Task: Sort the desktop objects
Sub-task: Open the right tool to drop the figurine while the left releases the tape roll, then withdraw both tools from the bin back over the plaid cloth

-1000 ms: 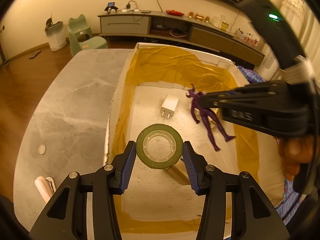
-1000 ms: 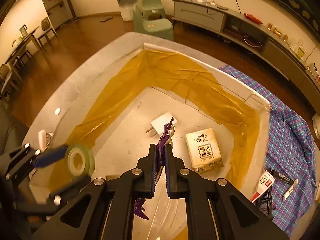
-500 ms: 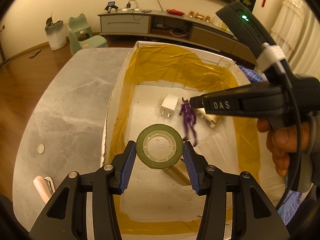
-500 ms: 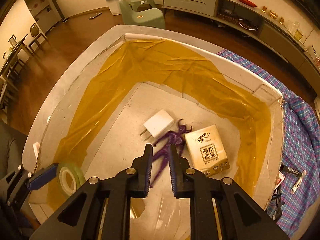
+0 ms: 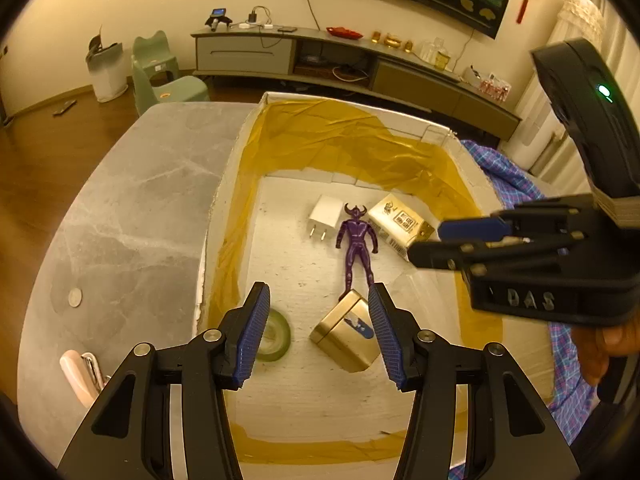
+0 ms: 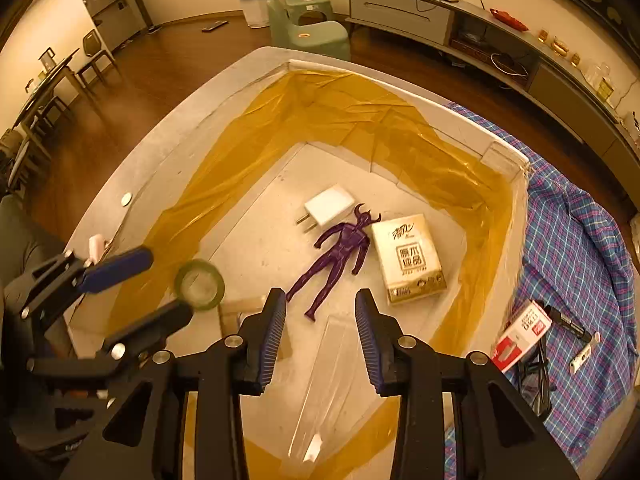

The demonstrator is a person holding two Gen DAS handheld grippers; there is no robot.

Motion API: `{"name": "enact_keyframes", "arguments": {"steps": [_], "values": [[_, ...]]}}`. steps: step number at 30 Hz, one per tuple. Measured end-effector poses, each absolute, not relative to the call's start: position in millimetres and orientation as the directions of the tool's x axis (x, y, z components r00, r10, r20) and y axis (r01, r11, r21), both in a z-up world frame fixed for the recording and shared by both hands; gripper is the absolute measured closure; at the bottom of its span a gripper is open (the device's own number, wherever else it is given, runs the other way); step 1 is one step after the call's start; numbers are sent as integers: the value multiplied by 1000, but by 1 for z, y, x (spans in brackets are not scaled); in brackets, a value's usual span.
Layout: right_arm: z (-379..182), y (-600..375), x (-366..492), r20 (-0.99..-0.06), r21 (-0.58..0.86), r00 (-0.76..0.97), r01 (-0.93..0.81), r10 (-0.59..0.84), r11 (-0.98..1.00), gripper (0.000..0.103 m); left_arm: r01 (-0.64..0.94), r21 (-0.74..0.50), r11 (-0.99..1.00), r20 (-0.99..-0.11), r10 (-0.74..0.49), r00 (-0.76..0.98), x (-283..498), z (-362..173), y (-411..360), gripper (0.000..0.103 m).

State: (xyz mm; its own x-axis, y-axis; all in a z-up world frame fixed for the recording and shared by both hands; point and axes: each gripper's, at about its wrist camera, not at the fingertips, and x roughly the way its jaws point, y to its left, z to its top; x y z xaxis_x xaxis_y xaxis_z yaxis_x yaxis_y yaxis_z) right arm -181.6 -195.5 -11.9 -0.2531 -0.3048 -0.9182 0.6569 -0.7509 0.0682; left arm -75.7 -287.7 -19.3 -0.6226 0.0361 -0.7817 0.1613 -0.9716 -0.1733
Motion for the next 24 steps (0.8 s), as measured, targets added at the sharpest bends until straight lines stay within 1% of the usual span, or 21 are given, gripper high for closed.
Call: {"name": "enact_keyframes", "arguments": {"steps": [2,10,12,19,24], "values": [[-11,-195,-173,-918,57,-255,675,-304,-736,65,161,-181,-970,-777,40,-629,-74,-17,-286,49],[-1,-188,-137,-904,-64,-327,741,-276,-669,63,170,-168,-971,-769,21,-639,-62,-4,-273,49],[3,-183,-131,-897,-74,-340,745,-282,-663,61,169,-163,-972,-764,16,-645,-57,0,-269,49],[16,-171,-117,-879,-91,-369,753,-304,-652,59,163,-130,-978,-758,-9,-653,-38,19,-258,49],[25,-156,-105,-858,-102,-398,751,-325,-652,55,161,-95,-982,-754,-35,-656,-27,30,-249,49]]}}
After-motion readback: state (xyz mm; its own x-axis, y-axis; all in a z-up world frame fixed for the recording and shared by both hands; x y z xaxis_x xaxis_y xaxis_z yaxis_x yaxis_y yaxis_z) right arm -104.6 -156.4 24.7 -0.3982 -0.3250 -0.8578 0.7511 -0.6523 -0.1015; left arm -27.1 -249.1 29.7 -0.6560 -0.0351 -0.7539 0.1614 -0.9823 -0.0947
